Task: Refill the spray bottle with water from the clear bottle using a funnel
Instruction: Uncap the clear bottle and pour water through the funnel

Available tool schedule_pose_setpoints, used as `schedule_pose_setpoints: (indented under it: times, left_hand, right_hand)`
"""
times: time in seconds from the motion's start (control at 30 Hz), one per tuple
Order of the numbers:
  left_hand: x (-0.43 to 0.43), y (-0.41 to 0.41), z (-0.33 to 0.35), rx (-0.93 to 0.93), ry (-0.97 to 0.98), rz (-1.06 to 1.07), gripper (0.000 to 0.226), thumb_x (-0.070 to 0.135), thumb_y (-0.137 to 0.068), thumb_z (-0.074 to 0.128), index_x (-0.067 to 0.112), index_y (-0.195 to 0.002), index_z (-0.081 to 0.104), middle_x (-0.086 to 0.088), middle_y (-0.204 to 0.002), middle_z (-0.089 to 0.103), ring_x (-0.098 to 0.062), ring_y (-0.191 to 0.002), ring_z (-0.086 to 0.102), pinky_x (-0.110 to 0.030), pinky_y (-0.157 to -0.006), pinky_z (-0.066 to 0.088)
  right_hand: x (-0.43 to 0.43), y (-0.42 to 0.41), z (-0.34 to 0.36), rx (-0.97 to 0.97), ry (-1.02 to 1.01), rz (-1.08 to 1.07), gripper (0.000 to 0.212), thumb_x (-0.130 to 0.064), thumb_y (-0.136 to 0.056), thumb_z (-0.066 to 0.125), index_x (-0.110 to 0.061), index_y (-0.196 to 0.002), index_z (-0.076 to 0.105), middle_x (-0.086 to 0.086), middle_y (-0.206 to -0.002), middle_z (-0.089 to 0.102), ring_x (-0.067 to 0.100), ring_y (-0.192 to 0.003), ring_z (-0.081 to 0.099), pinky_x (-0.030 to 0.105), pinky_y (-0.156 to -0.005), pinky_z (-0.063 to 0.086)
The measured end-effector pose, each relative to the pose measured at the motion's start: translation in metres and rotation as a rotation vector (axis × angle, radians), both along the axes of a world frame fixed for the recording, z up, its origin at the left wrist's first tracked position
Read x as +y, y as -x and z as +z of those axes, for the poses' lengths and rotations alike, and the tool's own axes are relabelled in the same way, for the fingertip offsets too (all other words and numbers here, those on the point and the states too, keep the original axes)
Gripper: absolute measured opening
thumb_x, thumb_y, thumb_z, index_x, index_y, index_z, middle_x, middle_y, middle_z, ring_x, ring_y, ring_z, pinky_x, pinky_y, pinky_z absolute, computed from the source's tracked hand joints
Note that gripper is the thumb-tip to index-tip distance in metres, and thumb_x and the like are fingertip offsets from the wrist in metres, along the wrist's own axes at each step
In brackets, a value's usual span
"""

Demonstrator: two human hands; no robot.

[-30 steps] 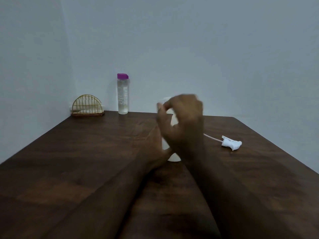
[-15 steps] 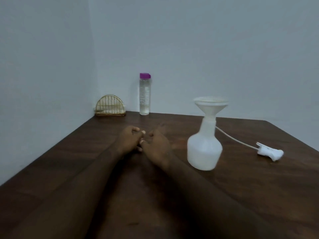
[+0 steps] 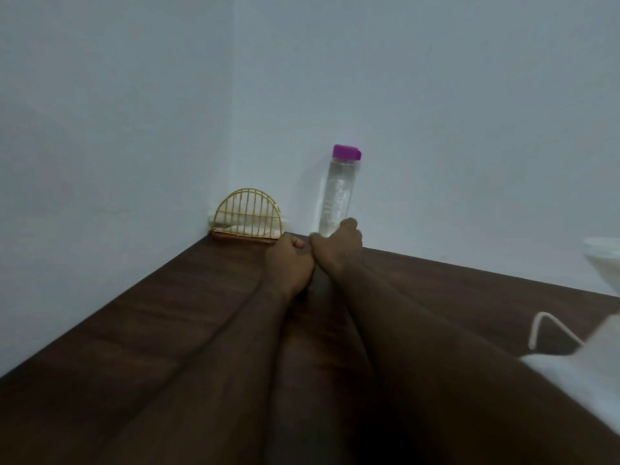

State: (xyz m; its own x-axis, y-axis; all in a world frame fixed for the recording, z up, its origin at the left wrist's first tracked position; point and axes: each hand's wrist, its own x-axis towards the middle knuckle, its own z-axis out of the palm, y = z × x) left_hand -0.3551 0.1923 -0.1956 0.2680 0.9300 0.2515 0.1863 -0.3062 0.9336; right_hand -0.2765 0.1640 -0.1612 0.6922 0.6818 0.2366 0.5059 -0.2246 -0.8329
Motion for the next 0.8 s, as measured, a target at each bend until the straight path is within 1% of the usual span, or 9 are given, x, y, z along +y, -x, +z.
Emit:
schedule_pose_setpoints:
  times: [0.03,0.1,0.17,0.27,0.4,0.47,0.53,0.67,0.8]
  left_hand:
    - [0.01,-0.003,-0.002,-0.033,-0.002,-0.006,0.015,0.026,-0.093,0.055,0.011,-0.092,0.055,-0.014,-0.08,0.068,-0.024,-0.052,0.064,-0.032,-0.045,0.053]
    - [0.024,-0.009,-0.002,-0.052,0.003,-0.015,0.016,0.03,-0.088,0.058,0.015,-0.092,0.054,-0.012,-0.077,0.068,-0.028,-0.055,0.067,-0.042,-0.052,0.058]
    - [0.036,-0.015,-0.003,-0.051,0.003,-0.035,0.017,0.028,-0.083,0.06,0.017,-0.094,0.053,-0.011,-0.079,0.068,-0.029,-0.056,0.068,-0.045,-0.054,0.059]
    - [0.046,-0.02,-0.004,-0.036,0.023,-0.071,0.017,0.019,-0.087,0.059,0.016,-0.103,0.052,-0.01,-0.087,0.066,-0.027,-0.057,0.069,-0.044,-0.054,0.06]
    - [0.052,-0.022,-0.008,-0.045,0.016,-0.083,0.021,0.02,-0.085,0.061,0.016,-0.104,0.053,-0.009,-0.088,0.067,-0.026,-0.056,0.069,-0.038,-0.053,0.059]
    - [0.055,-0.023,-0.011,-0.04,-0.005,-0.068,0.024,0.022,-0.083,0.062,0.016,-0.104,0.055,-0.008,-0.092,0.067,-0.027,-0.065,0.07,-0.041,-0.059,0.06]
    - [0.054,-0.024,-0.011,-0.048,-0.006,-0.073,0.027,0.021,-0.082,0.061,0.015,-0.108,0.056,-0.009,-0.096,0.067,-0.027,-0.074,0.069,-0.043,-0.064,0.061]
    - [0.049,-0.023,-0.006,-0.03,-0.037,-0.047,0.036,0.019,-0.085,0.062,0.012,-0.119,0.054,-0.005,-0.108,0.062,-0.021,-0.095,0.062,-0.039,-0.081,0.057]
    - [0.037,-0.016,0.001,-0.039,-0.026,-0.058,0.042,0.014,-0.089,0.056,0.01,-0.13,0.049,-0.005,-0.114,0.058,-0.02,-0.103,0.057,-0.033,-0.088,0.051]
  right_hand:
    - [0.013,-0.006,-0.001,-0.022,0.002,-0.024,0.064,-0.026,-0.087,0.066,-0.003,-0.136,0.033,0.017,-0.137,0.041,0.035,-0.123,0.048,0.037,-0.099,0.042]
    - [0.034,-0.017,-0.003,-0.057,-0.001,-0.092,0.073,-0.03,-0.083,0.069,-0.003,-0.139,0.03,0.018,-0.138,0.039,0.038,-0.125,0.046,0.044,-0.102,0.042]
    - [0.052,-0.027,-0.005,-0.058,-0.028,-0.147,0.079,-0.032,-0.081,0.071,-0.003,-0.141,0.028,0.018,-0.14,0.038,0.038,-0.127,0.044,0.045,-0.103,0.041]
    - [0.073,-0.039,-0.008,-0.01,-0.083,-0.191,0.077,-0.035,-0.083,0.072,-0.004,-0.14,0.031,0.017,-0.141,0.038,0.035,-0.131,0.041,0.042,-0.102,0.04]
    - [0.093,-0.045,-0.011,0.018,-0.125,-0.281,0.072,-0.037,-0.086,0.071,-0.005,-0.138,0.033,0.015,-0.141,0.038,0.033,-0.129,0.043,0.04,-0.1,0.041]
    - [0.097,-0.044,-0.013,0.023,-0.143,-0.281,0.068,-0.034,-0.087,0.07,-0.006,-0.137,0.035,0.016,-0.139,0.04,0.034,-0.126,0.047,0.041,-0.099,0.043]
    - [0.097,-0.045,-0.015,0.016,-0.15,-0.239,0.063,-0.029,-0.088,0.069,-0.004,-0.136,0.036,0.017,-0.136,0.046,0.034,-0.122,0.052,0.041,-0.098,0.047]
    - [0.082,-0.047,-0.012,-0.062,-0.062,-0.132,0.062,-0.029,-0.088,0.068,-0.001,-0.133,0.035,0.017,-0.132,0.052,0.033,-0.12,0.054,0.037,-0.094,0.045]
    - [0.054,-0.035,-0.01,-0.118,-0.005,-0.087,0.062,-0.031,-0.089,0.068,-0.001,-0.132,0.035,0.017,-0.132,0.052,0.033,-0.119,0.055,0.038,-0.093,0.045]
